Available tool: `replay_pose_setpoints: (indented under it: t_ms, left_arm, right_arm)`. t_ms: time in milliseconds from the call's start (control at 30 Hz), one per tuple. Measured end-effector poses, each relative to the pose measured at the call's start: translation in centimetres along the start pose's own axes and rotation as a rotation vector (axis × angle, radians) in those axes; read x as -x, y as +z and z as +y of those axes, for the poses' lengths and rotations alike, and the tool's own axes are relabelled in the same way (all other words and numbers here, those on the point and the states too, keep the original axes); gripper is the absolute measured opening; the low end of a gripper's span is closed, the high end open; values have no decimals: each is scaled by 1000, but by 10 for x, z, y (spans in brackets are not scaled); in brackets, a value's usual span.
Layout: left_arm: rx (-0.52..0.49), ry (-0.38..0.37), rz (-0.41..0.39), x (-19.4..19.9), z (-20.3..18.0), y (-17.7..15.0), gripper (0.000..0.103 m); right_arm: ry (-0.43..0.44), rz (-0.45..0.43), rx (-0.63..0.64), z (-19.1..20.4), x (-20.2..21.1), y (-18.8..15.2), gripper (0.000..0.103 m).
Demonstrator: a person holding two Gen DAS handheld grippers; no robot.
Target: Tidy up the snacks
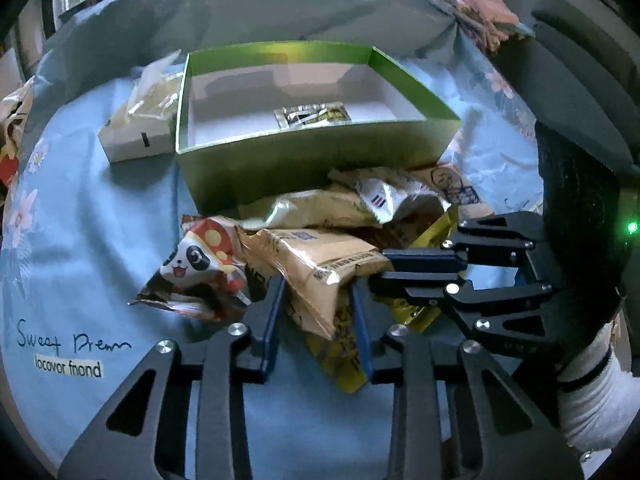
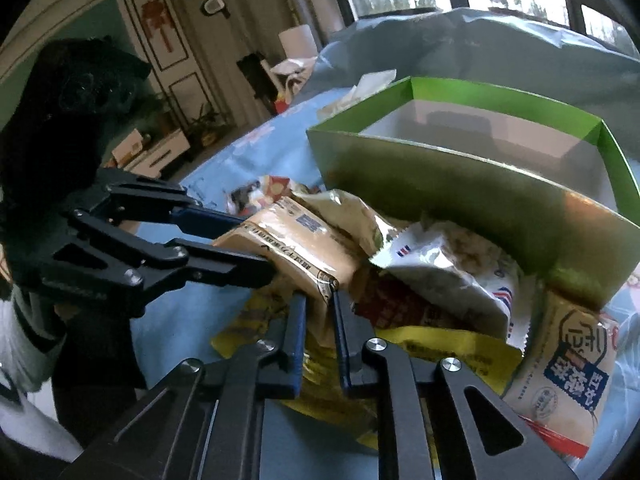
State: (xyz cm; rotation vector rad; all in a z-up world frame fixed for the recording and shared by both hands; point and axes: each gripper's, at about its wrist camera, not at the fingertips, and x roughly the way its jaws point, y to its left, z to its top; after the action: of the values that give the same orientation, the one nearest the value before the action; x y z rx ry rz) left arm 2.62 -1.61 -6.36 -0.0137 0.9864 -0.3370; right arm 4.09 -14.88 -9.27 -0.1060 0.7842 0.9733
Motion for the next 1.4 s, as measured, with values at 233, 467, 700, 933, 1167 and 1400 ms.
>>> replay_pose_setpoints:
  t_ms: [233, 467, 700, 933, 1167, 1400]
  left_arm:
    - [-47, 5, -41, 19, -7, -2, 30]
    - [-47, 6, -113, 46, -8, -4, 30]
    - [-83, 6, -173, 56, -19, 18, 30]
    - [-158, -4, -260, 57, -39, 61, 30]
    - [-146, -39, -292, 37, -35, 94, 30]
    - [-85, -43, -273, 4, -23, 117, 31]
  right_arm:
    - [8, -51, 5, 7, 17, 2, 12]
    - [6, -99, 48, 24, 33, 7, 12]
    - [-32, -182, 39, 20, 56, 17, 12]
    - [-129, -278, 29, 6, 85, 35, 12]
    - [-213, -304, 33, -14, 89, 56, 12]
    - [-262, -265, 4, -45, 67, 67, 12]
